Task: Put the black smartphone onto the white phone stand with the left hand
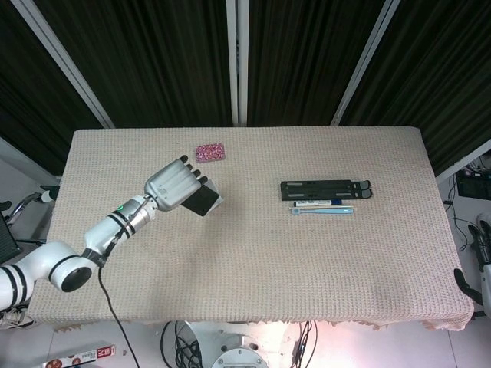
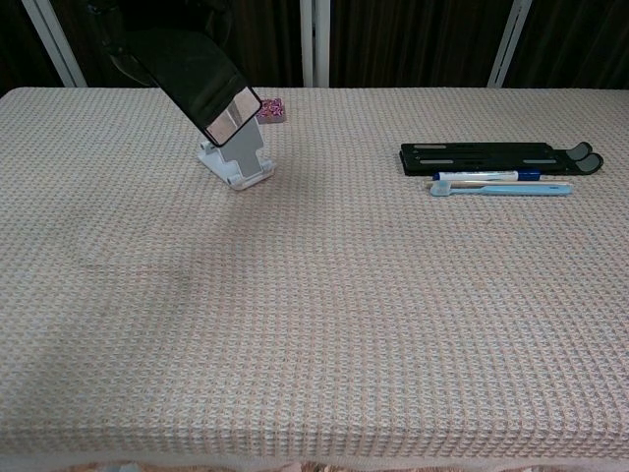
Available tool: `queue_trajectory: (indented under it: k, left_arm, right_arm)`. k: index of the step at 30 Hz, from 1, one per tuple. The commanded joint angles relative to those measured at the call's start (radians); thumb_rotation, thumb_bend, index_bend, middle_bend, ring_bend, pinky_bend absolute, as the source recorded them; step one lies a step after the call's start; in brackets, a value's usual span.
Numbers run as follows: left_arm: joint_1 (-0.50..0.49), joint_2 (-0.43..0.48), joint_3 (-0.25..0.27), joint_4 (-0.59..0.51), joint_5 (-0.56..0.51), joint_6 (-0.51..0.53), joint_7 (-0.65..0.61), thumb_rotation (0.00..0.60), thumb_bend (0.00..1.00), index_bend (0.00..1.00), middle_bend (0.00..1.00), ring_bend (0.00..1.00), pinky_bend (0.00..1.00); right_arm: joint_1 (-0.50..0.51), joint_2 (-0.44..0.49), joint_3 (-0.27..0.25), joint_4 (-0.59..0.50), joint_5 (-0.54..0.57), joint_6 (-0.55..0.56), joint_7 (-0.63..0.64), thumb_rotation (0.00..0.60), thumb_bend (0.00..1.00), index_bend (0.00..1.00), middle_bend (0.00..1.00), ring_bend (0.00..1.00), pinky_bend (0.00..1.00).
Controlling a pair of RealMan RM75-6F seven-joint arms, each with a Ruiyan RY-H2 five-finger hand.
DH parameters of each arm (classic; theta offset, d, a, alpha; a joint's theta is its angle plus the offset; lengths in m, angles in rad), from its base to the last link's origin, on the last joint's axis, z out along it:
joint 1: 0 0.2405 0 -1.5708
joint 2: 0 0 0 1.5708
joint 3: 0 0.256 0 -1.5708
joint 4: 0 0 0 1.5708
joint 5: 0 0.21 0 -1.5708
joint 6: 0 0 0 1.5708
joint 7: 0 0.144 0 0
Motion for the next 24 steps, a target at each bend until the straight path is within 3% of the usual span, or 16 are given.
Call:
queue_trajectory:
  k: [1,9,24]
  left_arm:
    - [-0.057,-0.035,0.009,0.043,-0.039,-0.043,0.018,0.600,0.42,0.61,0.58,0.51,0.32]
    - [-0.171,-0.102,0.079,0.137,-0.066,-0.090,0.117,0.600,0.42,0.61,0.59,0.51,0.31]
    - [-0.310,-0.150,0.188,0.194,-0.216,-0.107,0.195,0.600,0.43,0.62,0.58,0.51,0.30]
  right_arm:
    - [0.003,-0.001,0.002,-0.003,0.002,-0.006,-0.001,0.600,0.23,0.00,0.00,0.00,0.00]
    - [0.010,-0.012,0.005,0.006,0.001,-0.012,0.004,0.600,0.23,0.00,0.00,0.00,0.00]
    - [0.018,-0.020,0.009,0.032,0.016,-0.034,0.035,0.600,0.23,0.00,0.00,0.00,0.00]
